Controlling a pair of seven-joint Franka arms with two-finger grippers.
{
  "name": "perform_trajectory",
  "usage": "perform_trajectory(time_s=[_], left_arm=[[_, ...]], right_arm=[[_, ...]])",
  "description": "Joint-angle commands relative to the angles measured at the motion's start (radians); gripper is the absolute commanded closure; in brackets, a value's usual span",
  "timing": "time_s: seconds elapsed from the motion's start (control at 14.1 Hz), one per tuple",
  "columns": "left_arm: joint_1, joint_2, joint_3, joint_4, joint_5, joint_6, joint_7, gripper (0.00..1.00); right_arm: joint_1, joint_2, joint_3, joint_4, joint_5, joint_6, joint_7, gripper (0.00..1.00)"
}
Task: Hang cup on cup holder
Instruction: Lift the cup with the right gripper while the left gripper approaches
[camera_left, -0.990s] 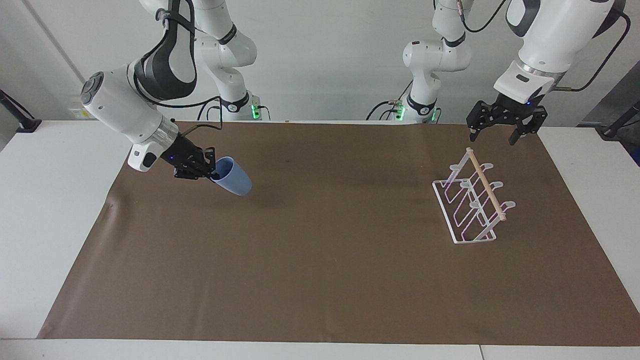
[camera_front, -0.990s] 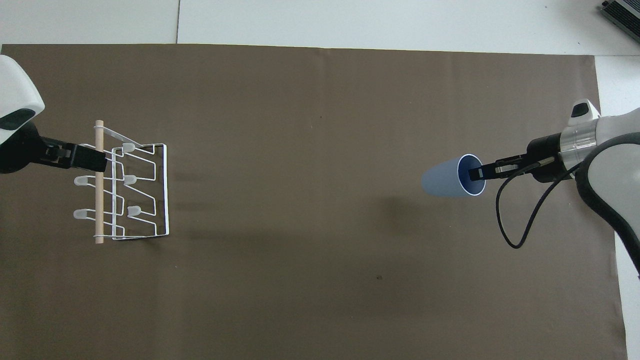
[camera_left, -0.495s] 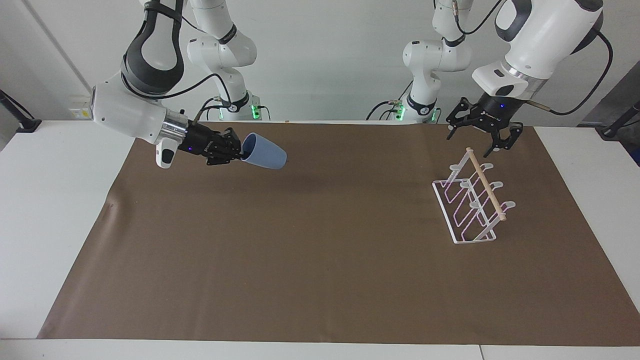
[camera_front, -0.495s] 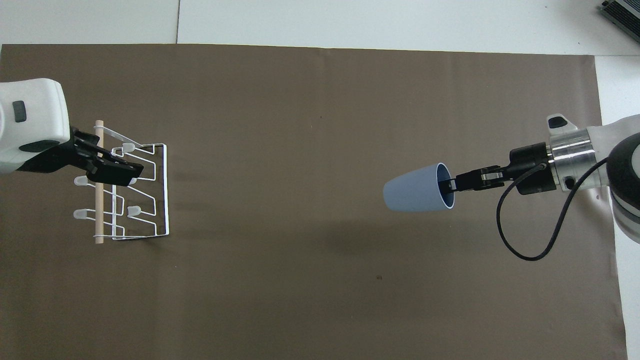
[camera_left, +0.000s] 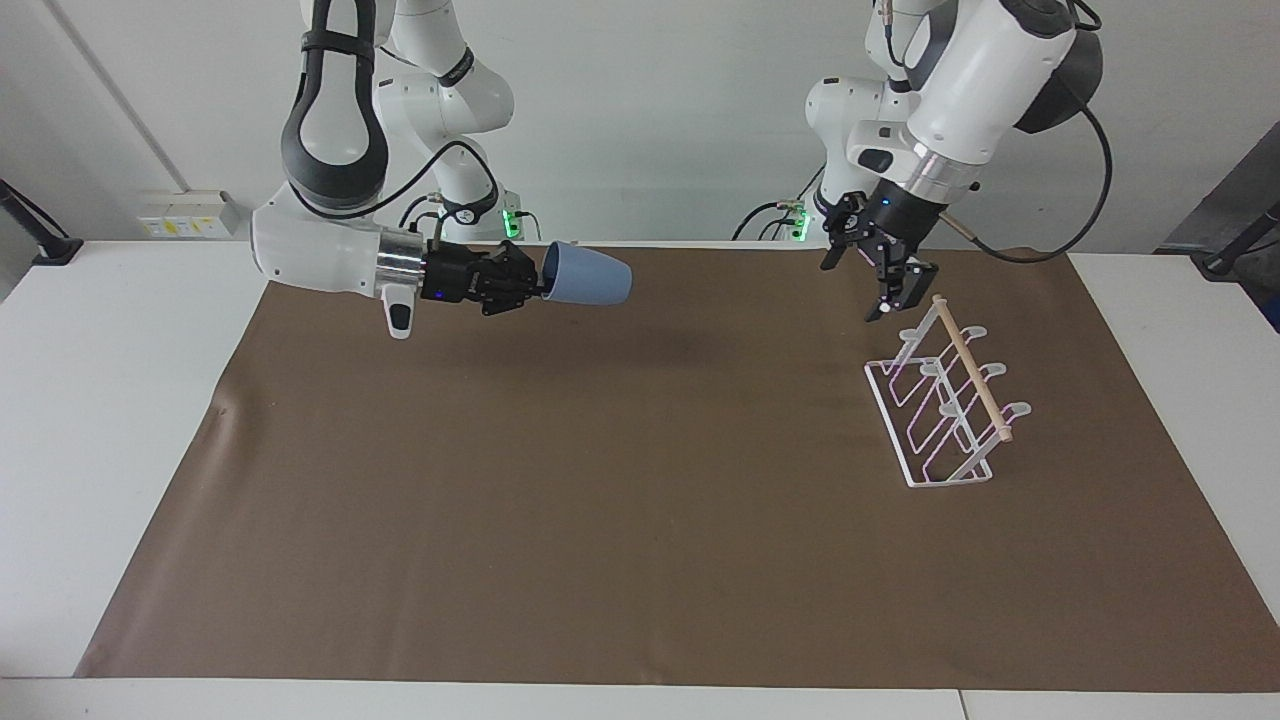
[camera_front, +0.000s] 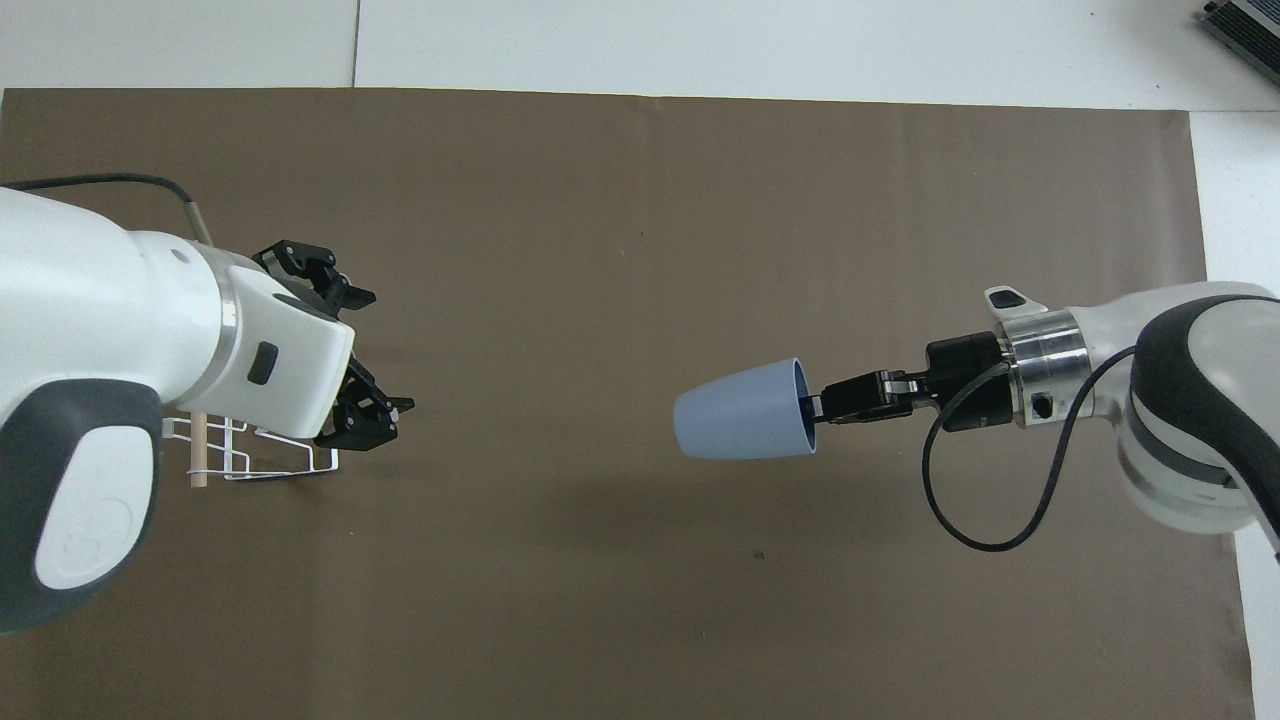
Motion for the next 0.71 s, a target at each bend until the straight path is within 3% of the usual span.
perform_trajectory(time_s=[0.0, 0.21, 0.64], left_arm=[[-0.108, -0.019, 0.018, -0.034, -0.01, 0.057, 0.047, 0.0], [-0.191, -0.012, 0.018, -0.034, -0.01, 0.098, 0.025, 0.0], [-0.254, -0.013, 0.018, -0.031, -0.007, 0.094, 0.015, 0.0]], right_arm=[[0.013, -0.056, -0.002, -0.063, 0.074, 0.02, 0.031, 1.0], [0.07, -0.08, -0.002, -0.107, 0.183, 0.028, 0.073, 1.0], [0.09, -0.085, -0.002, -0.11, 0.198, 0.024, 0.088, 1.0]])
